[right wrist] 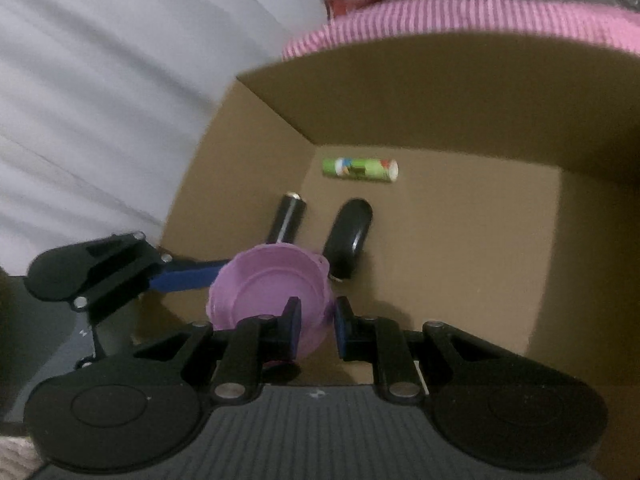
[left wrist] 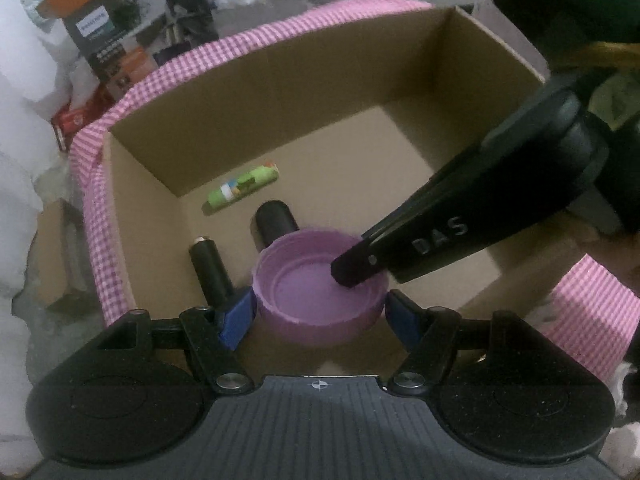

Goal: Organize rigid objects
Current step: 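Carry the pink bowl into the cardboard box and open the right tool, then grasp the black tape roll on the table with the right tool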

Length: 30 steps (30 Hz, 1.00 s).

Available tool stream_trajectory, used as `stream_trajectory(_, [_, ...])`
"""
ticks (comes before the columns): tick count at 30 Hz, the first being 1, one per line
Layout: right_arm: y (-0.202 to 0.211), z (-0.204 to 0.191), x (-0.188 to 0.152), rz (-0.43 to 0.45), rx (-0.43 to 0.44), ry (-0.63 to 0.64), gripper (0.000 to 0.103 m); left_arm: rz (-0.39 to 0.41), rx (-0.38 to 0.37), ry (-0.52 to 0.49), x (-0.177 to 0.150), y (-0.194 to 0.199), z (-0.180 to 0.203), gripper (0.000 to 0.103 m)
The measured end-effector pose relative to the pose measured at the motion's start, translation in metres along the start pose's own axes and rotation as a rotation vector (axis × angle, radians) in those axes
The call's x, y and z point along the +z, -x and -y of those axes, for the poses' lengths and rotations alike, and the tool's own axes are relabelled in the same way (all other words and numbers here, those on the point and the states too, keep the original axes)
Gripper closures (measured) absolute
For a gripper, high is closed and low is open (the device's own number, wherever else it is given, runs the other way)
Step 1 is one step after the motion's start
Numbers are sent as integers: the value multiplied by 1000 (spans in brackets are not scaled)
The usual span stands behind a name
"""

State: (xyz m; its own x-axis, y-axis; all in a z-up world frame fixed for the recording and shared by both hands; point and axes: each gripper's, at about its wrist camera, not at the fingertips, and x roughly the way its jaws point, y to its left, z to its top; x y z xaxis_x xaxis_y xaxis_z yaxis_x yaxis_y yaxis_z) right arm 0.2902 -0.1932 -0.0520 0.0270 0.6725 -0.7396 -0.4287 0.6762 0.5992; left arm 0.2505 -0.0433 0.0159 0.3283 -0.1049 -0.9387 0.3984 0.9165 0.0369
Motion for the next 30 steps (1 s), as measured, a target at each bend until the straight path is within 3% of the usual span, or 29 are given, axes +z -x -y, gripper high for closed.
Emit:
stream_trajectory(6, [-23,4,1,-96,-5,-14,84,-46,-18,11,1,-3,-3,27])
stream_trajectory(11, [-25,2,2,-106,-3,-24,82,-39,-26,51,4,2,-7,26])
stream_trajectory(17, [21,-1,-5,21,62,-27,79,62,-48,98,-3,30,-10,21])
stream_trajectory(19, [42,-5,-13,75,70,-17,70,103,-59,107,-8,44,-10,19])
stream_trajectory(21, [63,-11,-25,140,65,5,48,144,-71,117,-16,58,-10,19])
stream_trajectory(30, [134,-25,-100,331,110,0,47,332,-103,140,-77,116,5,15])
